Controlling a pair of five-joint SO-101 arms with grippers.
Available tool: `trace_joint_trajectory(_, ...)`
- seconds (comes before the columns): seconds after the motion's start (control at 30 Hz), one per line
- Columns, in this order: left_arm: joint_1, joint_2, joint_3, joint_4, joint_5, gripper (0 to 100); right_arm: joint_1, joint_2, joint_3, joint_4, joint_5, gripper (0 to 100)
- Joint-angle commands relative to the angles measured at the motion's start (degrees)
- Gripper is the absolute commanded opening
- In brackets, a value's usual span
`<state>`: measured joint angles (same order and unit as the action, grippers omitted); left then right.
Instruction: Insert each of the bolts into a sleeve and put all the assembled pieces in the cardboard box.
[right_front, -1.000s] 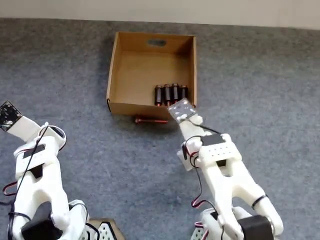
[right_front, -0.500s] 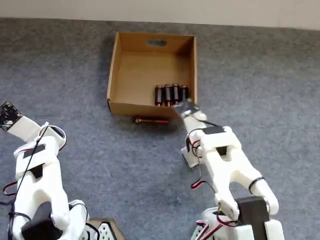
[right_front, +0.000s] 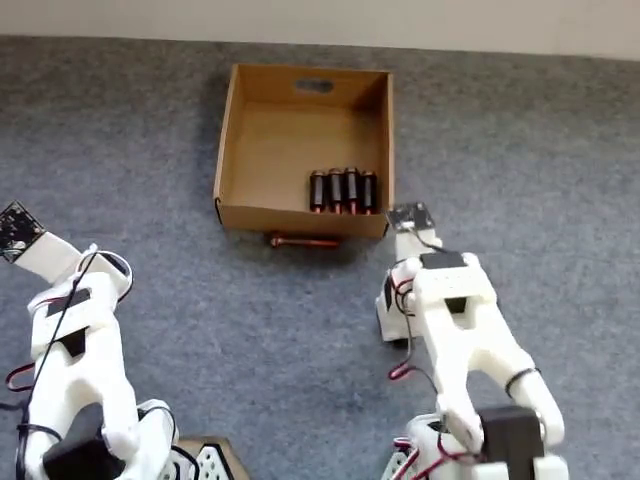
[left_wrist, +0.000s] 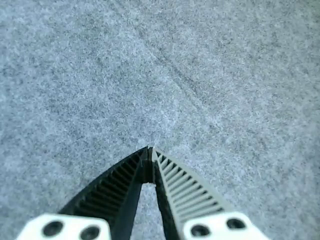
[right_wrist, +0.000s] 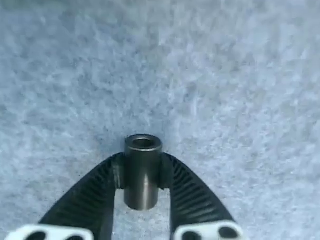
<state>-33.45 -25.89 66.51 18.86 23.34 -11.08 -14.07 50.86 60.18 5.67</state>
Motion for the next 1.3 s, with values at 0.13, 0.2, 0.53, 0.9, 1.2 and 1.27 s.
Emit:
trace_joint_trajectory(0.13,0.75,0.13,-1.89,-0.97,0.35,2,0.57,9.54,-6.20,0.75,-0.44,14.5)
trace_joint_trajectory(0.2,0.75,0.13,-1.89,-0.97,0.35,2,0.57,10.42,-6.55,0.84,-0.44,14.5)
trace_joint_trajectory(0.53,1.45,0.13,-1.98,-0.79,0.26,2,0.57,0.57,-6.20,3.21,2.55,0.6)
trace_joint_trajectory(0.9,20.62,0.22,-13.41,24.00,-20.75,2,0.22,-31.60,-6.02,5.23,-8.26,0.6)
trace_joint_trajectory(1.2,38.37,0.13,-15.43,33.05,-26.20,21,0.57,-24.75,3.56,-8.57,-8.35,0.6)
trace_joint_trajectory(1.27,39.43,0.13,-15.34,32.79,-26.11,24,0.66,-24.13,6.20,-10.33,-8.18,0.6)
